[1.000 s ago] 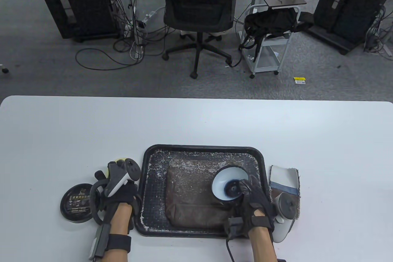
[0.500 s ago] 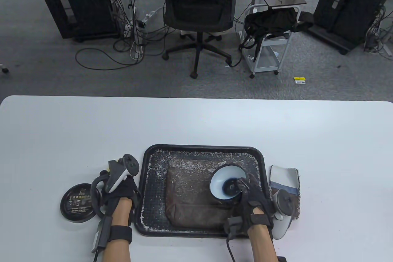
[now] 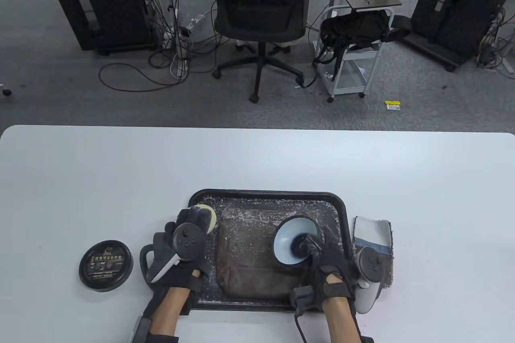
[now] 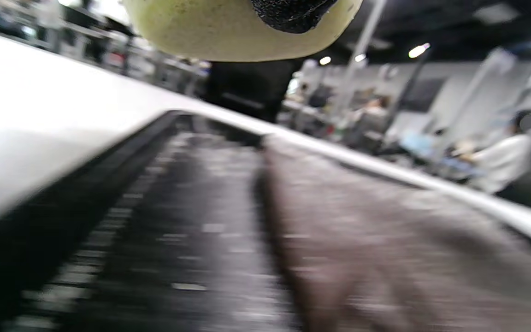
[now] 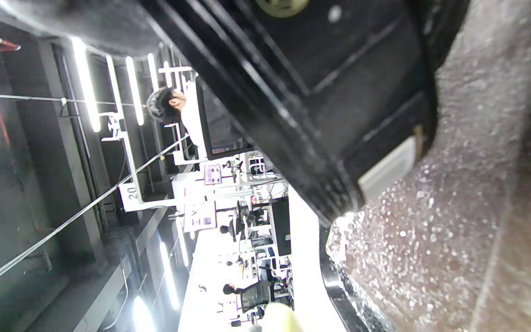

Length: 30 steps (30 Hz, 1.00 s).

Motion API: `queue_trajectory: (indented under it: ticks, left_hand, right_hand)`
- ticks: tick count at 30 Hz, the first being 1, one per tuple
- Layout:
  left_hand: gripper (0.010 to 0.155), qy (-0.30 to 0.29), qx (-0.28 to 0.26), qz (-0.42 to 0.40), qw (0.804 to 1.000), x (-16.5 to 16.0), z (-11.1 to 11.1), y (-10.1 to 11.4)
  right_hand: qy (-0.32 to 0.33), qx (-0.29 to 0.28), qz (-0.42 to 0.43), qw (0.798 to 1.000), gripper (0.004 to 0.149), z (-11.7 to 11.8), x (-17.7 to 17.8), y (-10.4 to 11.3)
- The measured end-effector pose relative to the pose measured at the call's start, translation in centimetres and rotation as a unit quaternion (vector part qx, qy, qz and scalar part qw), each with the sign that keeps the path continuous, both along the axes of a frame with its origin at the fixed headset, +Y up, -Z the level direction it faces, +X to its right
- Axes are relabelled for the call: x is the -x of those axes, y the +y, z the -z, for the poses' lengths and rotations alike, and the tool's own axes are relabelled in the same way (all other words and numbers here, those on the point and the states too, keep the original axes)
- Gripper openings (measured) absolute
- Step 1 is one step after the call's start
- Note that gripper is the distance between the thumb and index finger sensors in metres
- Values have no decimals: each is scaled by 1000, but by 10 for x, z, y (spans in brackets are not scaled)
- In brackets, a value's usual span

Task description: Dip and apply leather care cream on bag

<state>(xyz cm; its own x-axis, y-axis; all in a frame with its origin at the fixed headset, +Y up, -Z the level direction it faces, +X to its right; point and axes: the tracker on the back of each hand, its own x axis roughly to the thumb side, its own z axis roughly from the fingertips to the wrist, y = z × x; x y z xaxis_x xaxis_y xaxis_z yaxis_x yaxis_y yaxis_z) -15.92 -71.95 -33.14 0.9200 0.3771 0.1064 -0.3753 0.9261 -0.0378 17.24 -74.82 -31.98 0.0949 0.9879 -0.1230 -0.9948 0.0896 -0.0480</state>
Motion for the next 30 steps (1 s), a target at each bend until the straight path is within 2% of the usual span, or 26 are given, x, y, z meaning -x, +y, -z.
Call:
queue_trajectory:
  ticks: [5,8,9,12,18,22,30]
  left_hand:
    - [61,-95,-66,-42,992,-51,-31,22]
    - [61,-161,-109,-39,980,-74,-49,18]
    - [61,-164,-116,-22,979,-79,-52,17]
    - [60,-183,-110,41,976,-87,-54,11]
    - [59,-215,-87,-15,973,-88,-49,2]
    - [59,-219,-76,-47,972,-85,-45,0]
    - [59,-232,-58,-74,968,-75,-46,-4]
  right_hand:
    - [5,-7,-12,1000,91,-3,5,1]
    - [16,-13,-21,1000,91,-5,11,0]
    - [20,-14,-25,999,91,-6,13,-1]
    - [41,-16,-35,998,91,-7,22,-2]
    - [77,-17,-45,996,90,-7,39,-6]
    - [80,-7,-18,997,90,-6,43,-11]
    - [85,-23,-38,995,90,-8,49,-9]
